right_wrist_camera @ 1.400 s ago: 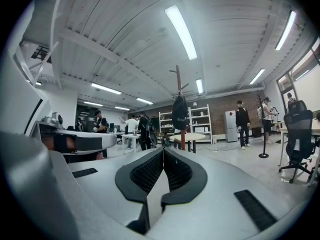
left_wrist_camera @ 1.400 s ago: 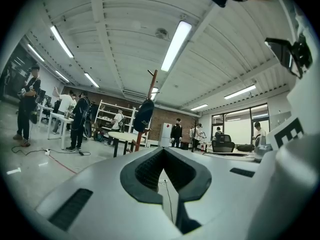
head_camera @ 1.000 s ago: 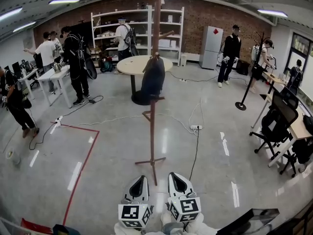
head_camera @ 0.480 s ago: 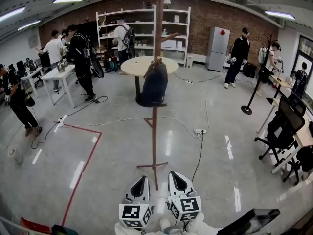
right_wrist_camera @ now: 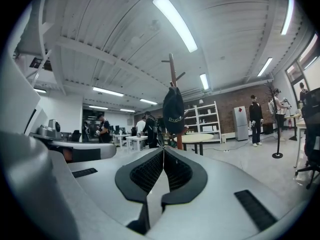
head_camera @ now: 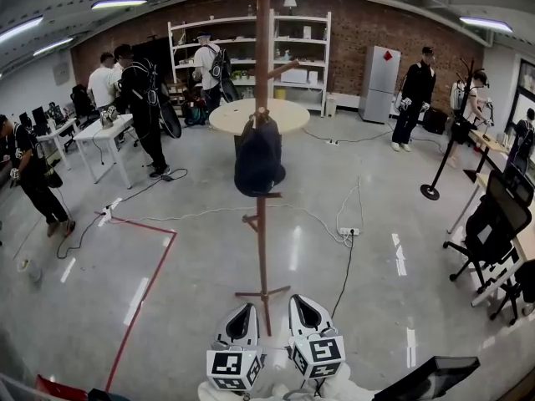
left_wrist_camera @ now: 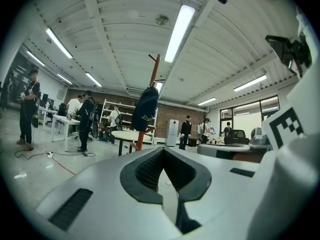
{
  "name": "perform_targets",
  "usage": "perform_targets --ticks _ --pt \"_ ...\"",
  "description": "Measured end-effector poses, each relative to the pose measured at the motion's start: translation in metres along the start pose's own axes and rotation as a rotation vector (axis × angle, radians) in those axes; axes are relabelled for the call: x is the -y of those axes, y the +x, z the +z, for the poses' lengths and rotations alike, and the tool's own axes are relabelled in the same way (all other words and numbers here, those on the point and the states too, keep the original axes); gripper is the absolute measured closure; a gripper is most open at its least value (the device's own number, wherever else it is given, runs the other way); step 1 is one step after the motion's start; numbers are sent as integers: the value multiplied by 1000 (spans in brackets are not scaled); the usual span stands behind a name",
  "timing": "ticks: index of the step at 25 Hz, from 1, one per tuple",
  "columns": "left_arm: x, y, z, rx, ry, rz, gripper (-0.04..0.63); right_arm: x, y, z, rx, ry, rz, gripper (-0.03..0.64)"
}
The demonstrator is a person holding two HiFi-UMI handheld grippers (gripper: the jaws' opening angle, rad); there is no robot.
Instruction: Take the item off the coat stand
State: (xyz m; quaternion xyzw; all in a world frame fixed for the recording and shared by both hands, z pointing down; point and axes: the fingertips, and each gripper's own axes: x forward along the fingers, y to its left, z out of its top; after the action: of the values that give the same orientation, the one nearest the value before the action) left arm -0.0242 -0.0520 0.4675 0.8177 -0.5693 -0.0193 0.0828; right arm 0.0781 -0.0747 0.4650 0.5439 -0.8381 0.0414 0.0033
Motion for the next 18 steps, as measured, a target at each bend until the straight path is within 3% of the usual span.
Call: perform_targets --ticks 18 --pt "-11 61 1 1 14 61 597 32 59 -3 -17 -1 69 606"
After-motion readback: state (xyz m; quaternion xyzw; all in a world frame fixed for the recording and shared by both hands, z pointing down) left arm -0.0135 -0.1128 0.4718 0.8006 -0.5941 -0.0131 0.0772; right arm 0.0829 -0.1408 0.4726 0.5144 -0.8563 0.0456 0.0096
